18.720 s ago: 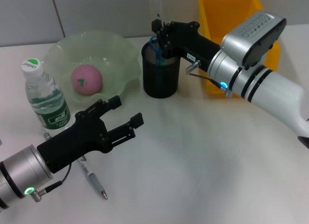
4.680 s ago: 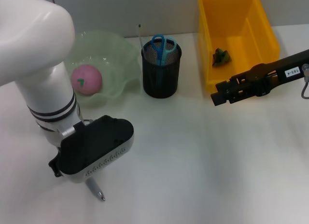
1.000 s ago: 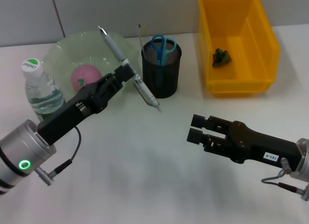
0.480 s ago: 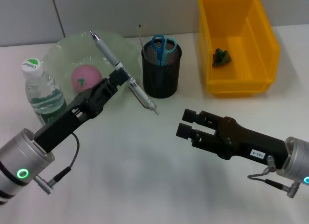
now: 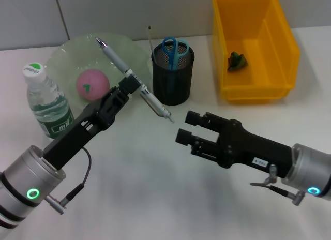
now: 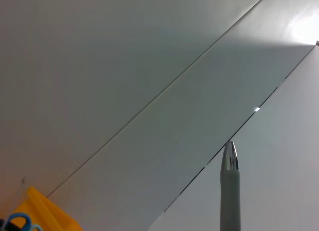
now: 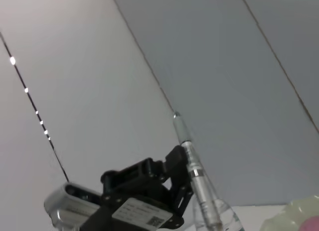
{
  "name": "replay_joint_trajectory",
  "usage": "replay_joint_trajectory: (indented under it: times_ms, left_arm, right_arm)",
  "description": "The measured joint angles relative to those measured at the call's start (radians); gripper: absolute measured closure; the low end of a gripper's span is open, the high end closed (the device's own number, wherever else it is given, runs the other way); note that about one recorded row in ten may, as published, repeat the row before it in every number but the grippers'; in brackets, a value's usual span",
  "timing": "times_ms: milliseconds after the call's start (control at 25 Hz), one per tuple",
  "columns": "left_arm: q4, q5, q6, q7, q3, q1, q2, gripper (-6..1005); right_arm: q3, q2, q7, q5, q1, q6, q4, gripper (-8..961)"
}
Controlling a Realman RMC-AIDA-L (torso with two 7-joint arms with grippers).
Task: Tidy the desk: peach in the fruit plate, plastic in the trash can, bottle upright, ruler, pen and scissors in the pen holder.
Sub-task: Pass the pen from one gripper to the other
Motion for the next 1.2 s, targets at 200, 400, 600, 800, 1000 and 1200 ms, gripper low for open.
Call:
replay_joint_trajectory:
  times_ms: [200, 400, 600, 800, 1000, 1200]
  left_arm:
    - [-0.027, 0.072, -0.020, 0.022, -0.089, -0.002, 0.000, 868]
    - [-0.042, 0.078, -0.030, 0.023, -0.135, 0.007, 0.000, 868]
    - [-0.052, 0.079, -0.036, 0.023, -0.151, 0.005, 0.000, 868]
    - [-0.059, 0.080, -0.041, 0.015, -0.160, 0.000, 0.000, 868]
    - [-0.059, 0.081, -0.042, 0.002, -0.170, -0.004, 0.000, 867]
    - [-0.052, 0.095, -0.043, -0.013, -0.176, -0.004, 0.000, 867]
  right_arm:
    - [0.014, 0.002, -0.162, 0.001, 0.023, 0.041, 0.059, 277]
    - [0.054, 0.003, -0.255, 0.008, 0.028, 0.054, 0.102, 277]
    - [0.100, 0.003, -0.382, 0.013, 0.029, 0.073, 0.153, 278]
    - [0.114, 0.003, -0.473, 0.013, 0.047, 0.078, 0.186, 278]
    - [0.114, 0.003, -0.477, 0.013, 0.057, 0.079, 0.187, 278]
    - [0.113, 0.003, -0.486, 0.013, 0.068, 0.079, 0.193, 278]
